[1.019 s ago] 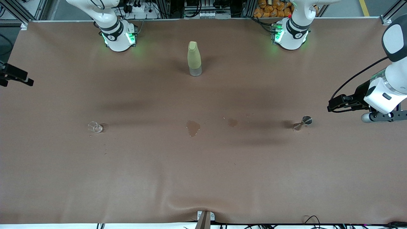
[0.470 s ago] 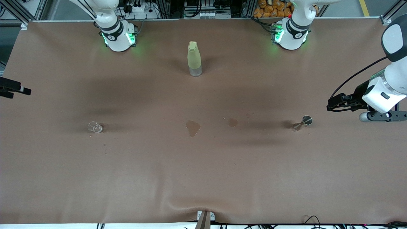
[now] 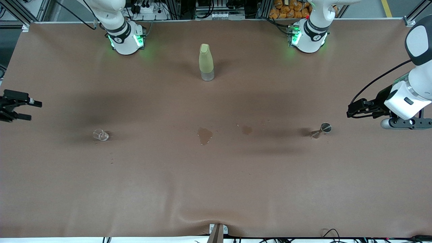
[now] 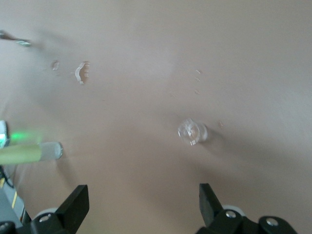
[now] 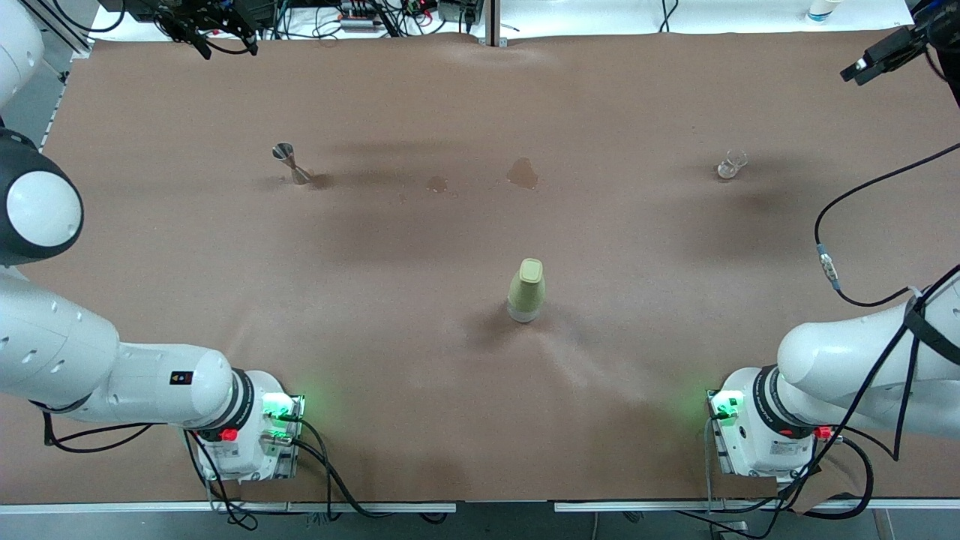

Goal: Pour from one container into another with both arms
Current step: 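Move the right gripper to the glass beaker while the left gripper reaches the jigger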

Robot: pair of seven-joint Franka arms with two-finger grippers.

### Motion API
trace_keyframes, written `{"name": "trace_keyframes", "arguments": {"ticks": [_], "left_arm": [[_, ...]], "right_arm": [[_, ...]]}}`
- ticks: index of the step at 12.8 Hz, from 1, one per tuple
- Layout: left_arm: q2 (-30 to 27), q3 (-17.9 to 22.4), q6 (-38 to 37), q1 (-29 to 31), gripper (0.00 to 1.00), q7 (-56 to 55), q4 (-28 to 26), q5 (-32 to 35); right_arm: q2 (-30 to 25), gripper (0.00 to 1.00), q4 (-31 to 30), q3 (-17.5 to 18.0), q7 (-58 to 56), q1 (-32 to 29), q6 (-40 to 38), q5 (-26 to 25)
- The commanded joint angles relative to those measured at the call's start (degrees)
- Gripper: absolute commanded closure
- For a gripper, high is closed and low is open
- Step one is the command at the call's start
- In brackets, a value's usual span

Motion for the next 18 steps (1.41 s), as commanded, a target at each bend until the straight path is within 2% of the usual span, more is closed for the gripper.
{"name": "trace_keyframes", "arguments": {"ticks": [1, 3, 5, 8, 10, 12, 16, 18], "left_arm": [[-0.4, -0.1, -0.9, 0.4, 0.00, 3.4, 0.6, -2.2], [-0.5, 0.3, -1.0, 0.8, 0.00, 10.9, 0.6, -4.7], [-0.4, 0.4, -2.0, 2.8, 0.00, 24.5, 0.9, -8.4], [0.9, 0.4, -3.0, 6.4, 0.00, 39.4, 0.9, -15.2], [1.8, 0.4, -4.1, 9.3, 0.00, 49.8, 1.1, -18.4], [2.7, 0.4, -4.6, 11.4, 0.00, 62.6, 1.1, -20.3], [8.3, 0.4, -9.4, 17.5, 0.00, 78.7, 2.2, -27.6], [11.5, 0.4, -10.3, 18.4, 0.00, 95.8, 3.3, -31.4]], "right_arm": [[3.2, 0.00, -2.3, 0.6, -13.4, -3.1, -2.0, 7.7], [3.7, 0.00, -7.9, 0.6, -28.3, -4.5, -2.9, 15.4], [5.2, 0.00, -9.4, 0.6, -39.9, -5.4, -4.0, 17.2], [10.5, 0.00, -9.4, 0.6, -59.6, -6.3, -6.5, 20.2], [12.9, 0.00, -9.0, 0.6, -63.8, -6.4, -6.7, 21.0], [18.0, 0.00, -8.2, 0.6, -73.6, -6.6, -6.8, 27.2], [22.8, 0.00, -6.2, 0.9, -84.8, -7.8, -7.2, 29.5], [25.0, 0.00, -4.0, 0.9, -85.8, -9.7, -7.2, 29.6]]}}
